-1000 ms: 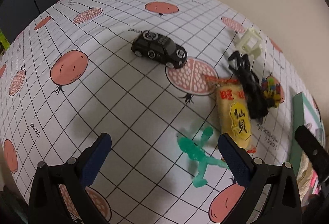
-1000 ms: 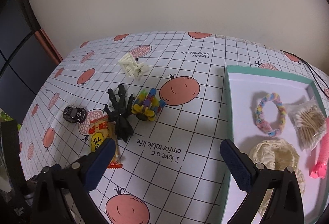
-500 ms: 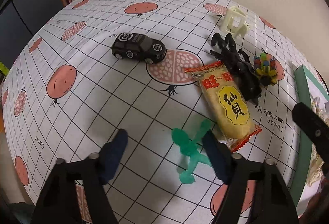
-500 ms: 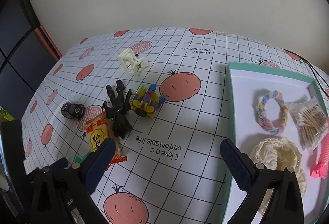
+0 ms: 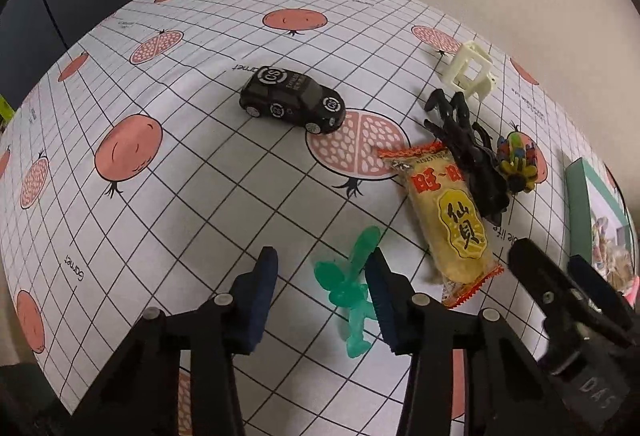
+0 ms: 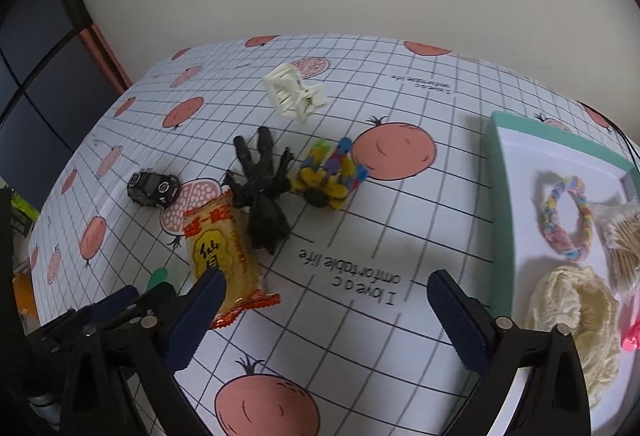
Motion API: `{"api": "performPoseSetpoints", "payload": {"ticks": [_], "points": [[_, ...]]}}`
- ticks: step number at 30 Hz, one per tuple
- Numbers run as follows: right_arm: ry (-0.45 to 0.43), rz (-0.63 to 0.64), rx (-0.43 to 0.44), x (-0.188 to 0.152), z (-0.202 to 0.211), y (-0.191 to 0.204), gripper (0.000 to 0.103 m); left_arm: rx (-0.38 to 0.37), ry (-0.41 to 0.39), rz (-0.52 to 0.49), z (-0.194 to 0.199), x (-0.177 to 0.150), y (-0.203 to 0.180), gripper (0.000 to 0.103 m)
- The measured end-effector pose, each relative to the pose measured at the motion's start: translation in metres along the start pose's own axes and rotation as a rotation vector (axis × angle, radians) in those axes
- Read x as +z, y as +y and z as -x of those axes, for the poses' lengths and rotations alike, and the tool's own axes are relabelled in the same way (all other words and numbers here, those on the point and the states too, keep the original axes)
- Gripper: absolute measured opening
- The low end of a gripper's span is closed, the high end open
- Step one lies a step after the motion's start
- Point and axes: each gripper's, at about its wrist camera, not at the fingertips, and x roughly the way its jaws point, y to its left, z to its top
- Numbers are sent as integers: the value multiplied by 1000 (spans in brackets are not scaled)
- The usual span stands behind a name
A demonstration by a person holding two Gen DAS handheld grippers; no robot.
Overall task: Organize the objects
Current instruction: 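Grasp the green plastic figure with left tool while right tool grasps yellow snack packet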
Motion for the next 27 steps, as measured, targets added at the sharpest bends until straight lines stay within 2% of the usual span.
{"api": "performPoseSetpoints", "payload": {"ticks": [11,14,17,27], "points": [[2,36,65,-4,-4,18,95,-51,53,74,0,5,21,49],[9,68,68,-6,-5,23,94,-39,55,90,0,5,25,48],[13,102,66,-9,-7,29,91,-5,57,62,0,5,23,48],[25,155,54,-15,-14,43,80,-3,67,71,1,6,31,45]]}}
